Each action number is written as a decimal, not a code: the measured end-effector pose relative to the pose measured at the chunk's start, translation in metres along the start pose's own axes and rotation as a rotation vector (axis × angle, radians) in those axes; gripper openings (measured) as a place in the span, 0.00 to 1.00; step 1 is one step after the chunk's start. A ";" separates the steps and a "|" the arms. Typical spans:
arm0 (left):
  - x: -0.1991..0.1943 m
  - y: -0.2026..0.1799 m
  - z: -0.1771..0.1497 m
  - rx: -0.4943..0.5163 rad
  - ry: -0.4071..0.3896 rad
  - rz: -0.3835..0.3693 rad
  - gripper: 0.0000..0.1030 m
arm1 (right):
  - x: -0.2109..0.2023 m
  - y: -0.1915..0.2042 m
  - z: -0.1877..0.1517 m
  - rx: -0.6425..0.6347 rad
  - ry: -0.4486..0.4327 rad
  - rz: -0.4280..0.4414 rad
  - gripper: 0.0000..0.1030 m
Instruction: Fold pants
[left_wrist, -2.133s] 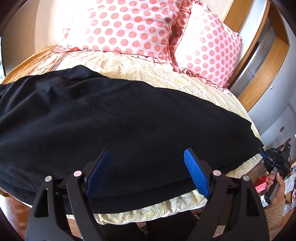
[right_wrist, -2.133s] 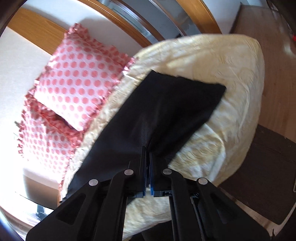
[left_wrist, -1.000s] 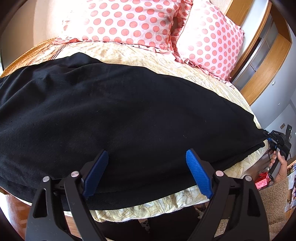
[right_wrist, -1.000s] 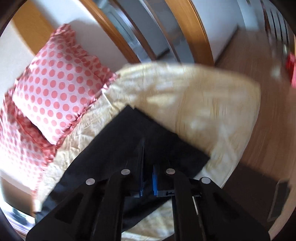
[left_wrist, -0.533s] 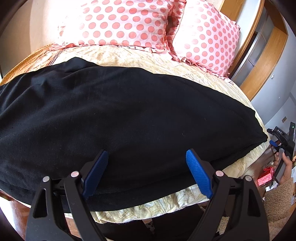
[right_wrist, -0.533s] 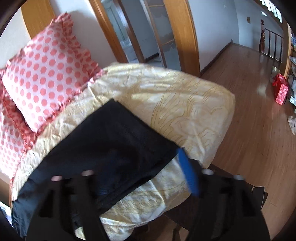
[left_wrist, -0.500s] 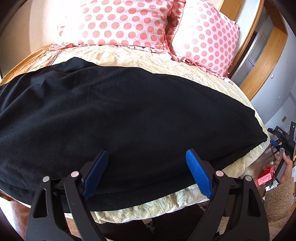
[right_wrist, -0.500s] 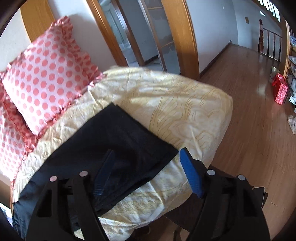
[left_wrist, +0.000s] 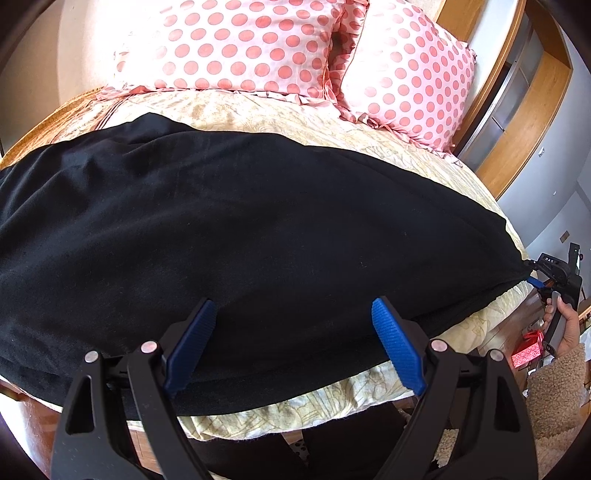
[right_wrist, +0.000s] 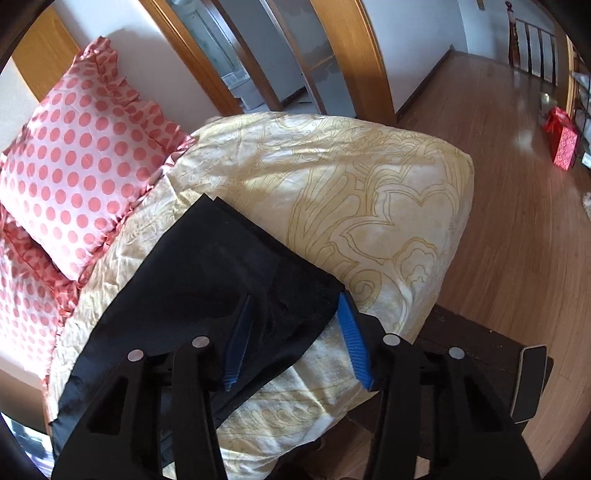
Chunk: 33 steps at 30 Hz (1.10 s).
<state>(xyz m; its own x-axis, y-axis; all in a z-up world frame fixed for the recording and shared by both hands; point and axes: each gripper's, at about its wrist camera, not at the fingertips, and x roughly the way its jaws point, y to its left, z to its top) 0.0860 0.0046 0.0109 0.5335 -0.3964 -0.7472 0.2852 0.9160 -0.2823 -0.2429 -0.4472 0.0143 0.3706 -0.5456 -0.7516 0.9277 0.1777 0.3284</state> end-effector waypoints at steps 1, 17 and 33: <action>0.000 0.000 0.000 0.000 0.000 -0.002 0.84 | 0.000 -0.002 0.000 0.010 -0.004 -0.001 0.37; -0.014 0.010 0.001 -0.028 -0.042 0.006 0.85 | -0.052 0.114 -0.017 -0.222 -0.013 0.502 0.12; -0.046 0.050 -0.006 -0.131 -0.106 0.080 0.85 | -0.015 0.330 -0.196 -0.617 0.569 0.887 0.12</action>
<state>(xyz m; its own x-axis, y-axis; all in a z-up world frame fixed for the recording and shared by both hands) 0.0708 0.0690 0.0279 0.6332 -0.3201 -0.7047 0.1364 0.9424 -0.3056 0.0671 -0.2196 0.0214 0.7095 0.3716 -0.5988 0.1512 0.7496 0.6444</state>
